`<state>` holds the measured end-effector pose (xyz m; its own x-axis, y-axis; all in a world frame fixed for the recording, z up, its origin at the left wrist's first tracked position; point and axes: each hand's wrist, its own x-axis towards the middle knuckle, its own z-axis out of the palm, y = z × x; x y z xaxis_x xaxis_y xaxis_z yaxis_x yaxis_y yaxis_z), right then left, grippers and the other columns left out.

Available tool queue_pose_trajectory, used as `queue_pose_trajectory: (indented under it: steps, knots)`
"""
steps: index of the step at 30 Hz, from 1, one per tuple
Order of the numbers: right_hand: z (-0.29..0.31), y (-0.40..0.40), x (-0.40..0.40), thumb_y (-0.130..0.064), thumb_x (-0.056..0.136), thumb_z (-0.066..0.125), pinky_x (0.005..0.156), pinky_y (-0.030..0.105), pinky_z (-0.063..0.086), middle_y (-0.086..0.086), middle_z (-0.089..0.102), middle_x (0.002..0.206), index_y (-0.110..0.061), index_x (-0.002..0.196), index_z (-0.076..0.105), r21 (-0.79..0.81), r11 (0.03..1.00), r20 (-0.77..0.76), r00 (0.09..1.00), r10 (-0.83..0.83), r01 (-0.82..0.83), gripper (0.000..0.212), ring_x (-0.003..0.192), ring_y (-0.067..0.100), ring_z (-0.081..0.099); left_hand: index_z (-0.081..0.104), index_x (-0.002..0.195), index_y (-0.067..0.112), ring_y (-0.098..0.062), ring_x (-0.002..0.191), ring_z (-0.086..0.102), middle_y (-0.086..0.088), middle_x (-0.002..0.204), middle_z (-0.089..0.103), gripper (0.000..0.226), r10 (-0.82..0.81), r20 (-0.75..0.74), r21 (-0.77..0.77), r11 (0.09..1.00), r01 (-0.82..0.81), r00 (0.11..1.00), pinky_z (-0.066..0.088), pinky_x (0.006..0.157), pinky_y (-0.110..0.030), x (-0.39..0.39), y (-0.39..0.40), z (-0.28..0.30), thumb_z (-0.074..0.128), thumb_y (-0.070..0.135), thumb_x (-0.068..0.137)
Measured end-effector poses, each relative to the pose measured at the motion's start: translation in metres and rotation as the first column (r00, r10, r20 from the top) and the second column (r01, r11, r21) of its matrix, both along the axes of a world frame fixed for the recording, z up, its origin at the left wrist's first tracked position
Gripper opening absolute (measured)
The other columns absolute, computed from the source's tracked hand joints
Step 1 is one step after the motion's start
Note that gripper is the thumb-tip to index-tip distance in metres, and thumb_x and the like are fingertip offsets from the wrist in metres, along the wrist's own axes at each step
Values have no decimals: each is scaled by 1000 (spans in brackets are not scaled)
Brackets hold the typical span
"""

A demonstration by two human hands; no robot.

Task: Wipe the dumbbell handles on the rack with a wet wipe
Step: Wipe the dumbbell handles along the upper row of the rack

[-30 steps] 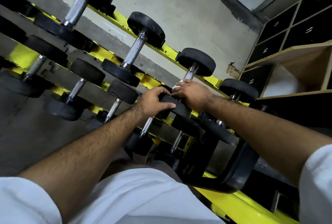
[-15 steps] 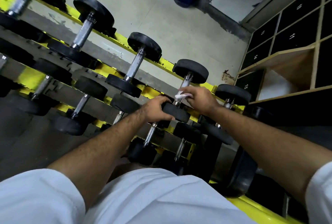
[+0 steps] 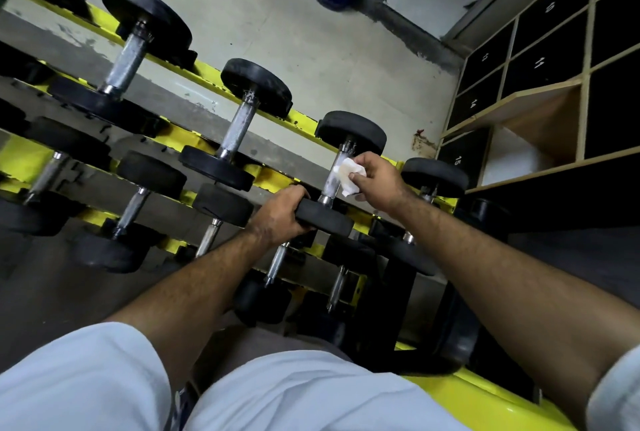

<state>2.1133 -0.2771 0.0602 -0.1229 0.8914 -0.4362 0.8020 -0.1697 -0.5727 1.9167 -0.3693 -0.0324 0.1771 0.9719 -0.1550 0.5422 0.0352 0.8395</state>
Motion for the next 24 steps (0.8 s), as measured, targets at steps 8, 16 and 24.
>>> queue_pose_trajectory:
  steps: [8,16,24]
  knots:
    - [9,-2,5,-8,92,57,64,22,47,-16,68,80,-24,105,77,116,993,-44,999,3,2,30,72,3,61,49,91,17,-21,85,48,-1,91,51,42,-62,-316,203,970,131,947,42,70,-33,13,3,10,80,31,66]
    - [4,-7,18,-11,88,59,70,24,49,-7,75,93,-26,103,78,172,984,-58,997,-45,55,28,85,12,68,49,104,21,-22,87,47,-3,95,48,60,-122,-655,188,930,317,746,39,77,-37,17,1,38,86,39,59]
    - [-7,-14,22,-10,86,59,76,29,51,-4,75,96,-24,101,78,151,987,-83,996,-42,54,28,92,19,68,53,104,17,-26,82,45,-7,89,47,51,-78,-769,164,935,314,635,41,77,-40,46,-12,51,76,13,59]
